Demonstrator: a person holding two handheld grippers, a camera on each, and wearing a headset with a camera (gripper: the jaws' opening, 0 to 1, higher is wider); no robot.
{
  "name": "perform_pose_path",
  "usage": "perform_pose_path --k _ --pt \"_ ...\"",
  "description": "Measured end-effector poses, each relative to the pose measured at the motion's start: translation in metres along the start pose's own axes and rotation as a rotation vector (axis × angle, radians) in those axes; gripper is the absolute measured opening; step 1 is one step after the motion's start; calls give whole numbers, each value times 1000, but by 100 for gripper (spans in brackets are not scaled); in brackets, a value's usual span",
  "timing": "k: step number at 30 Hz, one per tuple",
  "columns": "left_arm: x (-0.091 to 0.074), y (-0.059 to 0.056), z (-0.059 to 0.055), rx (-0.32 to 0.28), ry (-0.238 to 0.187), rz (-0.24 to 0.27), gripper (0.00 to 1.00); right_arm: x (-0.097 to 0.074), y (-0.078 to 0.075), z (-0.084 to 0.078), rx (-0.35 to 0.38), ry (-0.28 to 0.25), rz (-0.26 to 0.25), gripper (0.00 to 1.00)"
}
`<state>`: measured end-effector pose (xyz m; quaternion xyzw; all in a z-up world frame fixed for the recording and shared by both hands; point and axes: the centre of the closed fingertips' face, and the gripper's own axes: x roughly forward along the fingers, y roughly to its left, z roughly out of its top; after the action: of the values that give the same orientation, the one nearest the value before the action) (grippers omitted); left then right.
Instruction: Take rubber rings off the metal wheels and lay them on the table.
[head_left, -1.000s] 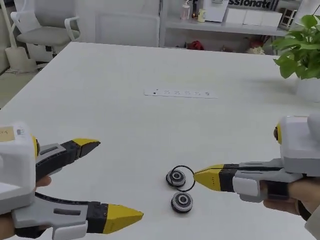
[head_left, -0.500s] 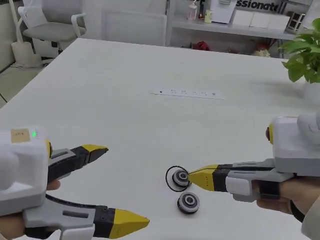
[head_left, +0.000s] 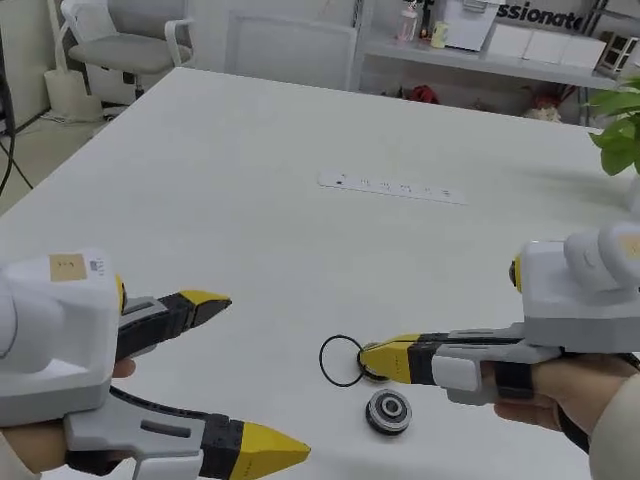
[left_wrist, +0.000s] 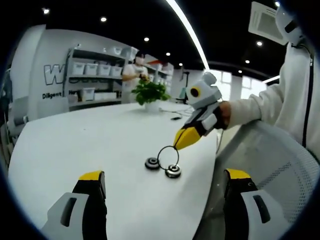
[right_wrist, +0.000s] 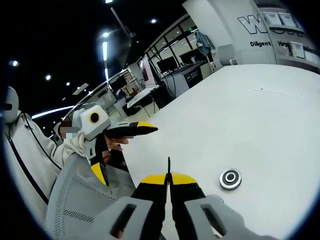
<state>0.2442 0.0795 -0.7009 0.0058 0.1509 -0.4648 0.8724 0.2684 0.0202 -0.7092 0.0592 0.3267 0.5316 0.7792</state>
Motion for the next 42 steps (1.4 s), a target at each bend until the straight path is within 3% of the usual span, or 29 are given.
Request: perform_pose_path --k 6,14,22,34,42 --pt "0 -1 2 -6 -20 1 100 8 -7 -7 13 32 -1 0" --pt "1 -3 0 -7 -13 -11 100 19 -7 -16 4 67 0 0" --pt "4 -6 -5 -5 7 -22 100 29 -25 -29 30 103 -21 0" --pt "5 -4 -9 -13 25 -13 100 39 -40 -50 50 158 -36 0" --pt "5 -4 -13 -20 48 -9 100 39 -47 -54 12 146 -69 0"
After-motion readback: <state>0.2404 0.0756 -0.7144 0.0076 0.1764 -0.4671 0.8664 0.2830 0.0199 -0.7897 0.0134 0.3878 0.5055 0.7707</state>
